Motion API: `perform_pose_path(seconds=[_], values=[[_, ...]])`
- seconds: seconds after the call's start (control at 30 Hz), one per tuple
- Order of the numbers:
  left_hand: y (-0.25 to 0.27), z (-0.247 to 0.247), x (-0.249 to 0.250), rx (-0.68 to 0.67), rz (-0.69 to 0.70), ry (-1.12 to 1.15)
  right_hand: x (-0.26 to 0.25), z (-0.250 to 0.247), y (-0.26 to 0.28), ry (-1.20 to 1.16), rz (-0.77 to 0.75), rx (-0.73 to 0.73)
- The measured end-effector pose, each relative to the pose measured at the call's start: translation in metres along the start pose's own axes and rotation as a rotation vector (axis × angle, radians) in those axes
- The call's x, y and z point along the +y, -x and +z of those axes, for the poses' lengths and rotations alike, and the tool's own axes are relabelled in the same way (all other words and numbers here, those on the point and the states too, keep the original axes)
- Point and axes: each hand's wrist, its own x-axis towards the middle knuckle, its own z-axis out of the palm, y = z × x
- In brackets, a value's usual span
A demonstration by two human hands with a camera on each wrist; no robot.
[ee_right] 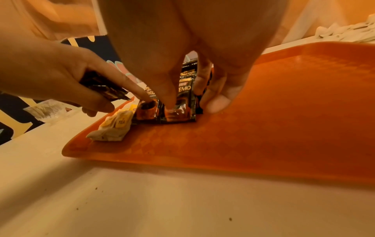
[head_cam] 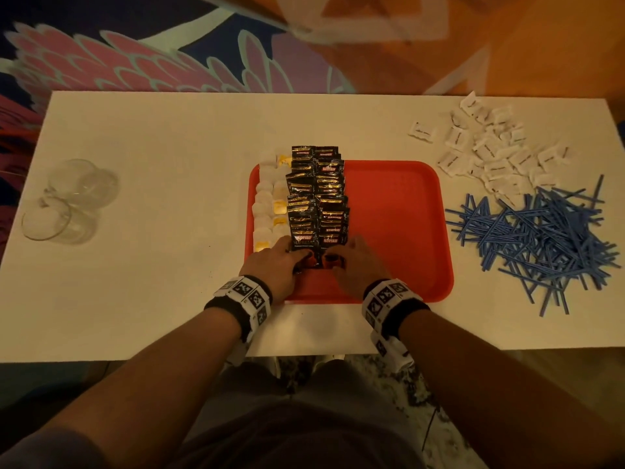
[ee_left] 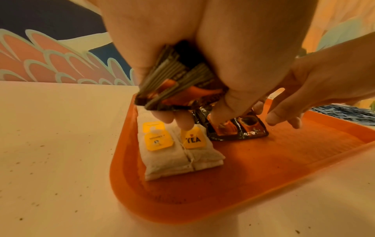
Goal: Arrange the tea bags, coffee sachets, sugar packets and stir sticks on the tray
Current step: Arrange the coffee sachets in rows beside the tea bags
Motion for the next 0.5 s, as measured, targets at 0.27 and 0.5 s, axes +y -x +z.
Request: perform_pose_path(seconds=[0.27, 0.5], values=[[0.0, -0.012, -0.012, 0.178, -0.058, 0.374, -0.001, -0.012, 0.002, -0.188, 0.057, 0.157], [-0.027, -0.049, -0.016, 0.173, -0.286, 0.842, -0.009, -0.018, -0.045, -0.392, 0.33, 0.125]])
